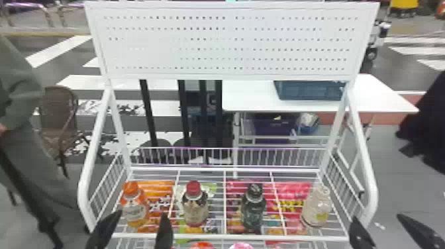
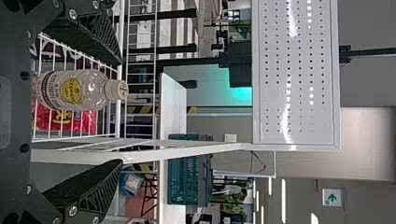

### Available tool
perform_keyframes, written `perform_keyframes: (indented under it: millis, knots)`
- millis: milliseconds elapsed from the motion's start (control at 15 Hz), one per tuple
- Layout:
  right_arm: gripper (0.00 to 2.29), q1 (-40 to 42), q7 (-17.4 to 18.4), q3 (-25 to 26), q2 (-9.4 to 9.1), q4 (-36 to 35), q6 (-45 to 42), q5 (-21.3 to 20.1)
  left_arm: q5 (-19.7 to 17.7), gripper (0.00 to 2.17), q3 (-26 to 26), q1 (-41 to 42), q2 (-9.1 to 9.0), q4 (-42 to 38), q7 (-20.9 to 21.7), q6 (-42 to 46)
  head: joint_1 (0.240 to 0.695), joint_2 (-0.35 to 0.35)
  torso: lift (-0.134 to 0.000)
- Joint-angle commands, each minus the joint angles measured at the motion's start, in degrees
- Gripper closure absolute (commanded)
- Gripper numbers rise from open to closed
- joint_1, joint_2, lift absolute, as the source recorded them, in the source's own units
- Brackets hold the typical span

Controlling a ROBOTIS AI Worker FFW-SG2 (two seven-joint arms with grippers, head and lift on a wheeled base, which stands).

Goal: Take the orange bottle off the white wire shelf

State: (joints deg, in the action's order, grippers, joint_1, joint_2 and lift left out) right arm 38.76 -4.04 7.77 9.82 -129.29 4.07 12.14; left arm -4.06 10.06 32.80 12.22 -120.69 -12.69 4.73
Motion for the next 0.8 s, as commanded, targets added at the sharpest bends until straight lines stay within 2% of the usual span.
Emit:
perform_keyframes:
  millis: [0, 400, 733]
  knots:
    - [0.15, 0.09, 0.00, 0.05, -0.06, 0.00, -0.06, -0.02, -0.16, 0.16, 0.93, -2.30, 0.00, 4.50, -0.58, 0.23, 0.499, 0.000, 0.000]
    - [0.15, 0.97, -0.18, 0.67, -0.06, -0.09, -0.06, -0.10, -2.62, 0.16, 1.81, -9.51, -0.36, 18.04, -1.28, 6.39, 0.499, 0.000, 0.000]
    - [0.15, 1.49, -0.88, 0.75, -0.06, -0.44, -0.41, -0.10, -4.64, 0.16, 1.45, -14.43, 0.26, 26.21, -1.37, 9.02, 0.499, 0.000, 0.000]
